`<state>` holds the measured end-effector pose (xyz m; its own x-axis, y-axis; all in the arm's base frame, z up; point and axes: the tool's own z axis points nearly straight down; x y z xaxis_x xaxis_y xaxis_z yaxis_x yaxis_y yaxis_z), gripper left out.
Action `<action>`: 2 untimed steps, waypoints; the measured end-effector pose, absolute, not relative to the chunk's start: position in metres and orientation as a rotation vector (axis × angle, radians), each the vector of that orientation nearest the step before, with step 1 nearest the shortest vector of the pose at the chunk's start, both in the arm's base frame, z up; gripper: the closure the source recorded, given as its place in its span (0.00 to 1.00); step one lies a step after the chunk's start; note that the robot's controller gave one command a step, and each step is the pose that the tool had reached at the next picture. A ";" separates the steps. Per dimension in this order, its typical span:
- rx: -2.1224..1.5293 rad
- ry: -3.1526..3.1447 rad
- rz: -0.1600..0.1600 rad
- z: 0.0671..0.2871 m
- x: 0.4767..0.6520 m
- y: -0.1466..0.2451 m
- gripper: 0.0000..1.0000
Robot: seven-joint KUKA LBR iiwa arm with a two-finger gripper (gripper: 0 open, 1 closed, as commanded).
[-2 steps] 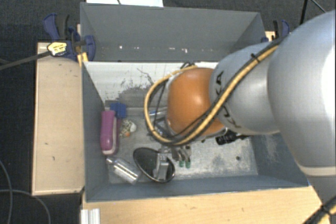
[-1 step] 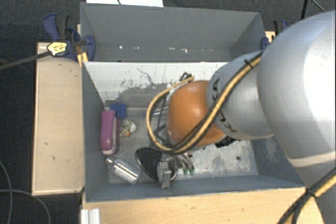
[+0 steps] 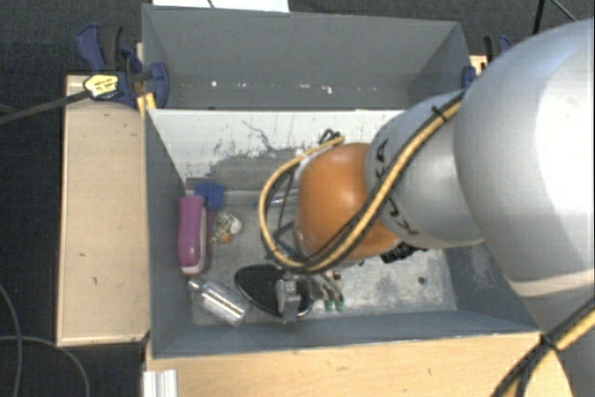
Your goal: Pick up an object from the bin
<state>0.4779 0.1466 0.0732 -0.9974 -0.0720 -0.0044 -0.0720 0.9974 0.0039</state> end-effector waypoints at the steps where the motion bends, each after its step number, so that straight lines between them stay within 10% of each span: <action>1: 0.085 3.141 0.003 0.073 0.485 0.150 1.00; 2: 0.211 3.134 0.010 0.074 0.486 0.146 1.00</action>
Offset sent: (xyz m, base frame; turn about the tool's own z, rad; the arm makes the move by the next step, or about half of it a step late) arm 0.0062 0.0026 -0.0032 0.1282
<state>0.4862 0.1455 0.0738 -0.9910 0.1340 0.0001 0.1340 0.9910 0.0066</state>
